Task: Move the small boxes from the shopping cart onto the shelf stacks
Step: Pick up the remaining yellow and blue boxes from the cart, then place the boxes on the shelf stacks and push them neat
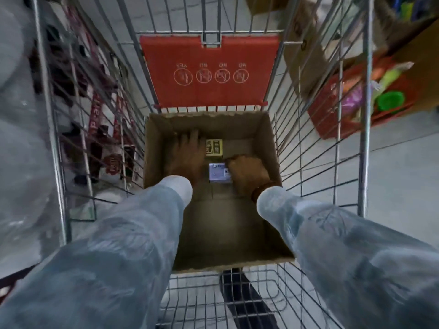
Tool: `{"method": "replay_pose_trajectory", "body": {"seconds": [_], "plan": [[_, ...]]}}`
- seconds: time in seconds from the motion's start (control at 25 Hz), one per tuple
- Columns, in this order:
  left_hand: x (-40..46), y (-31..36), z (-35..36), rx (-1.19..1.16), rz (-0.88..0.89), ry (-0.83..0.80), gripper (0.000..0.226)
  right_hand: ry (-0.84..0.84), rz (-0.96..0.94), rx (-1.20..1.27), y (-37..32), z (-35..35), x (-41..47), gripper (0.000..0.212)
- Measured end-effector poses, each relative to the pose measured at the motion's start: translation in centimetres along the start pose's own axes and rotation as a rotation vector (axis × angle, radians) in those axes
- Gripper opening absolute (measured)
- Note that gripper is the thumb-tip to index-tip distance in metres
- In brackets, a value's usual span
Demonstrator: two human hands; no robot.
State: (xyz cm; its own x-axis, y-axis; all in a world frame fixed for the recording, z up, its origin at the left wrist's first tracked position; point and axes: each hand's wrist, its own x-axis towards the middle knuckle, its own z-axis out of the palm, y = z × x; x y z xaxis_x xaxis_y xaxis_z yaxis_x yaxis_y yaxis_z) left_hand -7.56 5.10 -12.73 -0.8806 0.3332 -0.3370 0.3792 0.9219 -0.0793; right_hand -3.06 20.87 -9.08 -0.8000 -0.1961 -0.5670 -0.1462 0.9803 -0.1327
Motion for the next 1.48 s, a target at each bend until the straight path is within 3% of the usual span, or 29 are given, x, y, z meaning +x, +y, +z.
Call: {"method": "replay_pose_trajectory", "body": {"seconds": [0.16,0.32,0.48,0.8,0.96,1.16,1.48], "plan": [[-2.0,0.0,-3.6,-0.031,-0.07,-0.08,0.051,0.091,-0.018,-0.043,-0.9,-1.7,-3.2,0.035],[-8.3,-1.6,-13.4,0.003,-0.07,0.116,0.048,0.176,-0.033,-0.108,-3.5,-9.0,-9.8,0.045],[-14.4,-3.7,-26.5,0.014,-0.003,0.251,0.058,0.384,0.032,-0.216,-7.1,-18.7,-17.9,0.042],[-33.3,-10.3,-51.8,0.139,0.122,0.847,0.061,0.907,0.259,-0.228,-17.9,-38.1,-37.9,0.03],[-44.9,-17.0,-60.3,0.167,0.14,1.105,0.06,1.114,0.186,-0.184,-26.5,-45.3,-47.7,0.036],[-55.6,-26.7,-65.3,0.316,0.067,1.307,0.058,1.31,0.039,-0.202,-35.4,-50.2,-53.2,0.045],[-65.7,-43.5,-57.6,0.287,-0.274,1.169,0.051,1.247,-0.304,-0.278,-50.6,-50.3,-50.4,0.052]]}}
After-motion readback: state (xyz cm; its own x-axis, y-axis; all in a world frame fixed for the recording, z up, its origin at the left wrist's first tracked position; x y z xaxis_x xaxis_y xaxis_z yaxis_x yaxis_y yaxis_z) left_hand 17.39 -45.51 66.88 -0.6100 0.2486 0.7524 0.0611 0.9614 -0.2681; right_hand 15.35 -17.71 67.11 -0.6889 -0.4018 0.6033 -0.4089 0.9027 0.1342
